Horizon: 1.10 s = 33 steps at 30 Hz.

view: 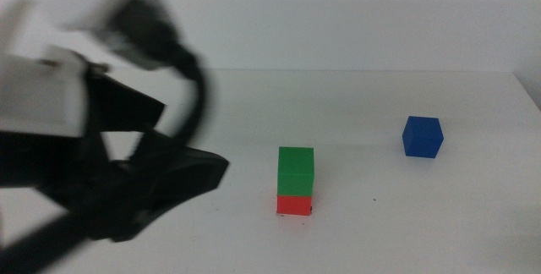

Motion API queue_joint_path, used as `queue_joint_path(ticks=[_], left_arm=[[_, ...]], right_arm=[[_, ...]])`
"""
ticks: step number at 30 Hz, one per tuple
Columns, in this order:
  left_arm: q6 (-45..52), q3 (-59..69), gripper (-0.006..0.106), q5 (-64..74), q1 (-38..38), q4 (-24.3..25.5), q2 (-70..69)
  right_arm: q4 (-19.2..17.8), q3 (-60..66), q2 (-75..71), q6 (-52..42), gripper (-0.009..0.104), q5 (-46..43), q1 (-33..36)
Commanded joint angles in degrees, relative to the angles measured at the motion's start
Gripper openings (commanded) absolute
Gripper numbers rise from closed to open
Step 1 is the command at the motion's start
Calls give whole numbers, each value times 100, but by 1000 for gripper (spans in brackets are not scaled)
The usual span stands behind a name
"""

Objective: Stack red cubes first, then green, then blue cubes in a specific spot.

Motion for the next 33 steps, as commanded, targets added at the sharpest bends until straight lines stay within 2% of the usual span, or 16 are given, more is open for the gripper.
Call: queue_joint_path(ticks=[1,14,19,25,27,29,31,33], left_arm=[[45,86,93,-213,17,-95,-271],[45,62,93,-404,17,-182,-440],[45,62,93,-404,17,-182,-440],[45,62,93,-427,17,-182,-440],[45,62,93,-485,17,-182,-440],[35,62,93,-510,17,-156,-440],[-148,62,93,-522,17,-90,-440],[-331,27,93,-560,17,1,-427]], right_arm=[[-15,21,-26,-22,88,-68,-34],[-29,21,-26,-22,88,-68,-34],[-478,21,-26,-57,88,-300,-34],[-514,21,-26,-57,88,-939,-34],[-444,21,-26,34,88,-1410,-34],[-117,21,-26,264,88,-1713,-34],[-83,21,-26,264,88,-2096,-34],[-83,-57,-26,240,88,-1744,-34]])
